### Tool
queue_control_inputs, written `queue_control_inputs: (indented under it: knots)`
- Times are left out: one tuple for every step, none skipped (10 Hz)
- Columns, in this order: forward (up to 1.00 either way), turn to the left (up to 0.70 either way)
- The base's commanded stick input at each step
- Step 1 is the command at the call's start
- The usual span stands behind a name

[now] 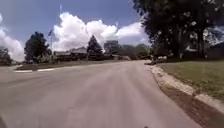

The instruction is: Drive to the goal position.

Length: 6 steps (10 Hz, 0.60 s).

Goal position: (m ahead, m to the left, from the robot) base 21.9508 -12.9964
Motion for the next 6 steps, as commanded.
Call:
queue_control_inputs:
  knots:
    - [0.70, 0.00]
    - [0.70, 0.00]
    - [0.70, 0.00]
    - [0.70, -0.33]
    - [0.70, -0.35]
    - [0.70, -0.35]
